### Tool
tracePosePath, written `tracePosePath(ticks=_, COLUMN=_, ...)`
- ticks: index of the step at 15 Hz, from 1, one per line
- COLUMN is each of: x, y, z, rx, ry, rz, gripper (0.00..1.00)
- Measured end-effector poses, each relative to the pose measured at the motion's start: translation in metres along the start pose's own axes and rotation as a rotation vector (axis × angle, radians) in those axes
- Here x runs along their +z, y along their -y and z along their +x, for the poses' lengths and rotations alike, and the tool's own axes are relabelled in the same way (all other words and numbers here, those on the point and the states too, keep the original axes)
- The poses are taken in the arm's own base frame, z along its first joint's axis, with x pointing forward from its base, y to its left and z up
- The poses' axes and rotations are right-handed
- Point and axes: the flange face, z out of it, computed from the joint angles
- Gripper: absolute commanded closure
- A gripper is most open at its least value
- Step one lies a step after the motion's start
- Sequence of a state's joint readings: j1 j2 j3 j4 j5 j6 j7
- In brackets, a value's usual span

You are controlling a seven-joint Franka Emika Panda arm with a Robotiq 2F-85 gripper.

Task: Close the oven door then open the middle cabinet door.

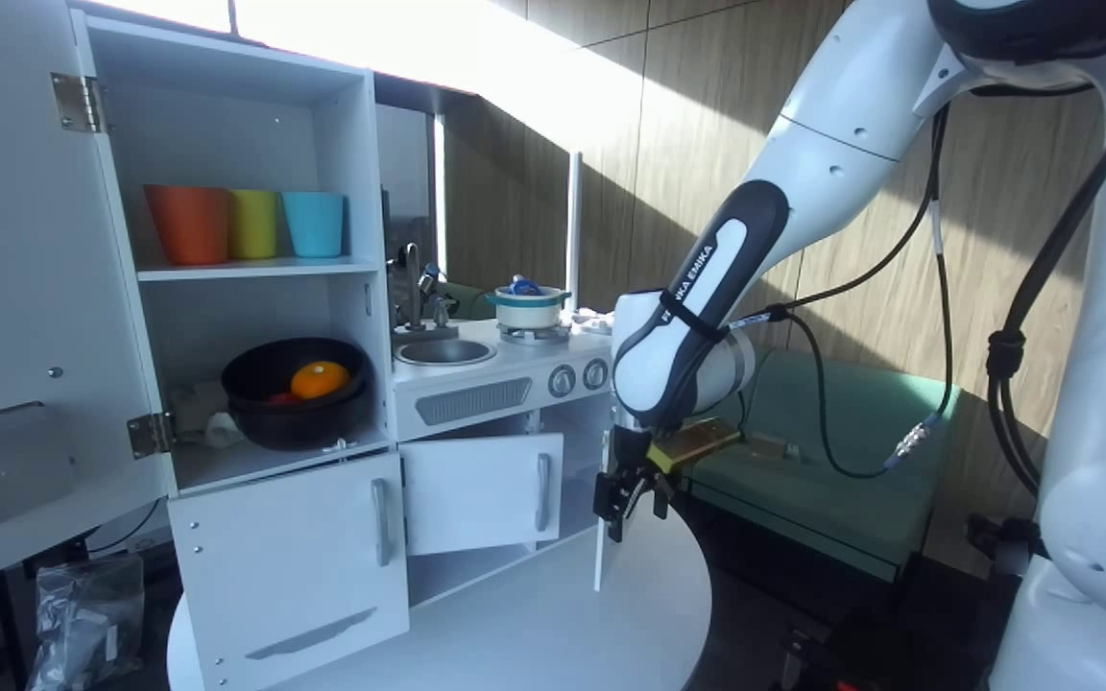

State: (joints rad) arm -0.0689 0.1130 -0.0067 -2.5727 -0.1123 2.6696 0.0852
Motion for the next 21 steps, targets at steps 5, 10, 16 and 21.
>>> tracePosePath(ticks=5, x=-0.026, y=-0.017, z=0.029, rx=0.254, ry=0.030, rz=0.060, gripper=0.00)
tracePosePath(ticks=10, x=-0.047, y=-0.057, z=0.054, rx=0.521, ry=0.056, rz=0.052, gripper=0.00)
tracePosePath(ticks=16, x=-0.045, y=-0.082, z=0.069, rx=0.753, ry=0.134, rz=0.037, gripper=0.00)
tracePosePath(ticks=21, x=-0.051, y=-0.086, z=0.098, rx=0.814, ry=0.002, rz=0.114, gripper=0.00)
